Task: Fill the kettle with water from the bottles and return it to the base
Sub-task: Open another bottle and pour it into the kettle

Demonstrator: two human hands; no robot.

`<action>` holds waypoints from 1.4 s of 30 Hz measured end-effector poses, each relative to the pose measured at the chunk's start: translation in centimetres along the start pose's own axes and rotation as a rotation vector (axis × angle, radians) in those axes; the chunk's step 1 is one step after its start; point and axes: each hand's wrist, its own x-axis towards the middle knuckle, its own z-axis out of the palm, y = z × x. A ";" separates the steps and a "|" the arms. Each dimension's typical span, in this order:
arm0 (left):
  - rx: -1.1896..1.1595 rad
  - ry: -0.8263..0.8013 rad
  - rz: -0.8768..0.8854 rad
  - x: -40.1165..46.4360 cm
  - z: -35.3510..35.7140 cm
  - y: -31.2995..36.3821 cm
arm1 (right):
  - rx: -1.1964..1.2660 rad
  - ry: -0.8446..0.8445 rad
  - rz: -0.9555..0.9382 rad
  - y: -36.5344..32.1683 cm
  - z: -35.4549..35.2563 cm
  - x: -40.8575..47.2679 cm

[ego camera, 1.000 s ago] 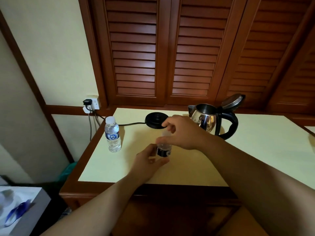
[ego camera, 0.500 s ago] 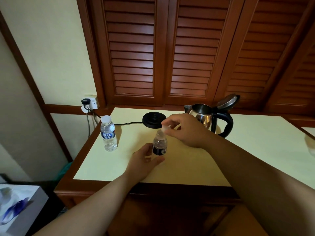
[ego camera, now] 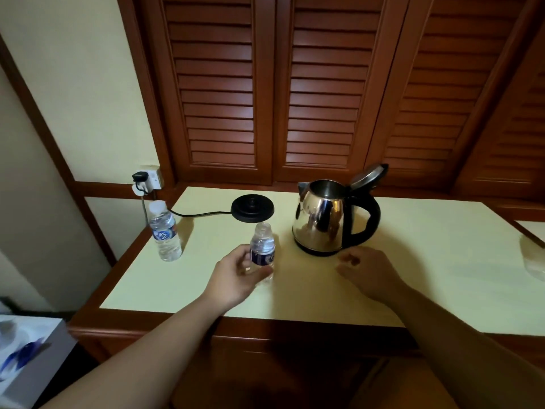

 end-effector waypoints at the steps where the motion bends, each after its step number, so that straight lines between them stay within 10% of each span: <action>1: -0.007 0.006 -0.006 0.2 0.5 0.1 | -0.021 0.006 0.017 1.2 0.1 -0.2; 20: -0.034 -0.002 0.087 5.1 4.4 3.7 | -0.111 0.112 0.062 5.8 2.4 -0.8; 42: 0.471 -0.025 0.199 12.8 0.7 11.9 | -0.222 0.039 0.192 5.3 2.0 -0.4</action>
